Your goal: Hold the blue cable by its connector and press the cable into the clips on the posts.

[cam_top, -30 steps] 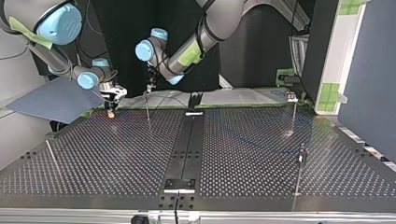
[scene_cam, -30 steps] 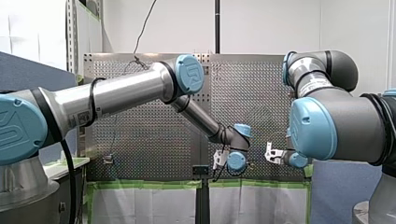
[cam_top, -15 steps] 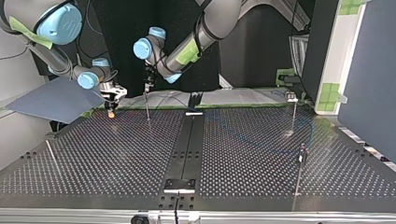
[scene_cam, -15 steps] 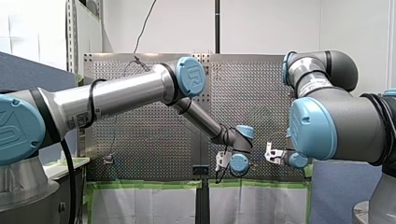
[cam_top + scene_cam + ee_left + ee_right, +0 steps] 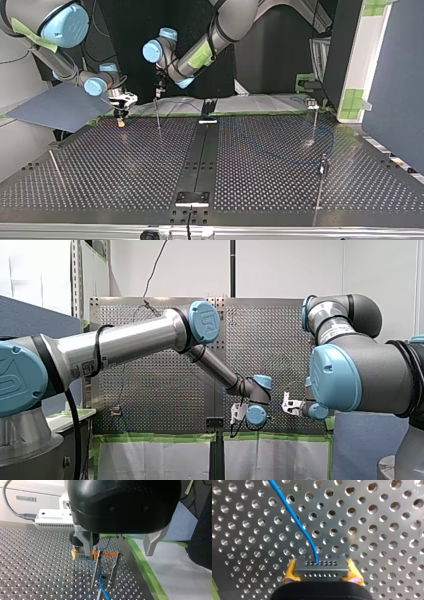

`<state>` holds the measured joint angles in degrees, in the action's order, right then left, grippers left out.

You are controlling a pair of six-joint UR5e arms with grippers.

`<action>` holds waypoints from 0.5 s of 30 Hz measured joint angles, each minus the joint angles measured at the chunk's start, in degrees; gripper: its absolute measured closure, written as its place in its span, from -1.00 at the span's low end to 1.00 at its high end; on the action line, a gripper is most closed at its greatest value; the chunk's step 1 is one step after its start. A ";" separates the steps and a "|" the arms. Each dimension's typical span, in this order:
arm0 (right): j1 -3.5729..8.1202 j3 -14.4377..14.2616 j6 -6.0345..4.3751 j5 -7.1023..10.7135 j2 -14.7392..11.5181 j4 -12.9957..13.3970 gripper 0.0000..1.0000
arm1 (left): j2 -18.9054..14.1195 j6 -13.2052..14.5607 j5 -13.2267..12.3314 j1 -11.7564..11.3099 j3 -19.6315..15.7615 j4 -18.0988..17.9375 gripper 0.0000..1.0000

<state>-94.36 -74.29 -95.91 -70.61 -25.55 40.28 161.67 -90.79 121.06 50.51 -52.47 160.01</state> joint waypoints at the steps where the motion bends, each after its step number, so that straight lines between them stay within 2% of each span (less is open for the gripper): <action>1: -0.03 0.00 0.00 0.01 0.00 0.00 1.00 | 0.00 -0.02 0.00 -0.02 -0.05 -0.01 -1.00; 10: -0.50 0.02 0.00 0.02 0.00 -0.01 1.00 | -0.02 -0.09 0.01 -0.03 -0.14 -0.04 -1.00; 15: -0.65 0.00 0.01 0.05 0.01 -0.04 1.00 | -1.48 -0.53 1.47 0.92 -1.56 0.72 -1.00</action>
<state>-95.01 -74.29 -95.91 -70.56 -25.54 40.24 160.19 -91.32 122.53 51.43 -54.02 160.73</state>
